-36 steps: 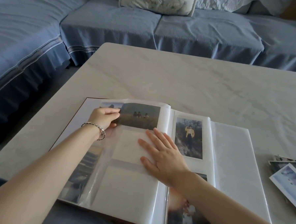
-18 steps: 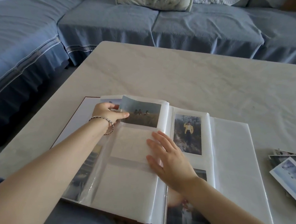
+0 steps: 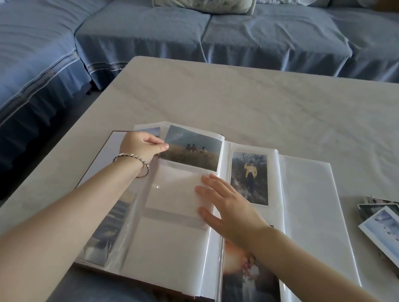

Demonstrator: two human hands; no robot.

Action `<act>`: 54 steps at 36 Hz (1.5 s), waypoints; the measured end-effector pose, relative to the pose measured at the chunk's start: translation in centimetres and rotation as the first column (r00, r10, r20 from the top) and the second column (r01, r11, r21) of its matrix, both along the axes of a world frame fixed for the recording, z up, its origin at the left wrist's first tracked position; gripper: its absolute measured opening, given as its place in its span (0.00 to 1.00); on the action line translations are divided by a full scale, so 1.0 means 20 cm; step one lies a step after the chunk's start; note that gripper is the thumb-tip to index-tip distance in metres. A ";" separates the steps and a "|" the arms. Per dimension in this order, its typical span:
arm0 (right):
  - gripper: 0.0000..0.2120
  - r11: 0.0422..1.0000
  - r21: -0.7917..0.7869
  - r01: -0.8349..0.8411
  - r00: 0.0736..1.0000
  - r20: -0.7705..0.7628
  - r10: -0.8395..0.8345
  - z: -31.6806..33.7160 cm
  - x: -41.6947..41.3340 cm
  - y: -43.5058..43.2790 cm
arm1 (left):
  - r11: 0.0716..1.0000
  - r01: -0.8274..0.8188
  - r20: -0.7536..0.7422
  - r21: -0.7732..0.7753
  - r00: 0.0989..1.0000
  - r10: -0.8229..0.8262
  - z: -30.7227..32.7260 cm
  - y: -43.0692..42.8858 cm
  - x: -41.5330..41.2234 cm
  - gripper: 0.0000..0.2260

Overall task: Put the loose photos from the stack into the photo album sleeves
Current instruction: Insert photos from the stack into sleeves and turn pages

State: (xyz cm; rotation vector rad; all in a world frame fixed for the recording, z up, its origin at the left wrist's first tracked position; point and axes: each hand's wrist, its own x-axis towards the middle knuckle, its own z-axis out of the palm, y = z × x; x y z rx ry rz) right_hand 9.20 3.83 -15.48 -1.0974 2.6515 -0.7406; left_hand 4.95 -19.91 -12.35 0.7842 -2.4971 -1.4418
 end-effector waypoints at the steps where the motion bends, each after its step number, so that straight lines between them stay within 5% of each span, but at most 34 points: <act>1: 0.22 1.000 -0.004 0.002 1.000 0.007 -0.002 0.00 0.00 0.00 | 1.000 -0.013 -0.016 -0.008 1.000 0.012 0.00 0.00 0.00 0.08; 28: 0.23 1.000 -0.013 0.013 0.999 0.050 -0.013 0.00 0.01 0.00 | 0.979 -0.043 -0.373 -0.201 0.927 -0.036 -0.03 0.07 0.08 0.07; 35: 0.23 1.000 0.001 0.016 0.999 0.048 -0.016 -0.01 0.01 0.00 | 0.985 -0.040 -0.279 -0.168 0.960 -0.009 -0.04 0.07 0.06 0.10; 40: 0.23 1.000 0.009 0.012 0.999 0.048 -0.012 0.00 0.01 0.00 | 0.983 -0.153 -0.110 0.105 0.980 0.164 -0.07 0.04 0.04 0.04; 43: 0.23 1.000 0.009 0.007 0.999 0.046 -0.007 0.00 0.02 0.00 | 0.969 -0.212 -0.007 0.131 0.977 0.215 -0.08 0.05 0.03 0.12; 45: 0.23 1.000 0.009 0.004 0.999 0.050 -0.005 -0.01 0.02 0.01 | 0.981 -0.122 -0.003 -0.148 0.992 0.123 -0.06 0.07 0.04 0.17; 48: 0.23 1.000 -0.009 0.001 0.999 0.054 0.000 -0.01 0.01 0.01 | 0.884 0.103 -0.147 -0.456 0.971 -0.189 -0.02 0.13 0.08 0.17; 51: 0.23 0.999 -0.033 -0.012 0.999 0.044 0.014 -0.01 0.01 0.01 | 0.736 0.438 -0.109 -0.516 0.819 -0.564 -0.01 0.21 0.13 0.15; 54: 0.22 0.999 -0.028 -0.027 1.000 0.012 0.027 0.00 0.01 0.02 | 0.571 0.649 0.100 -0.502 0.700 -0.707 -0.05 0.24 0.15 0.17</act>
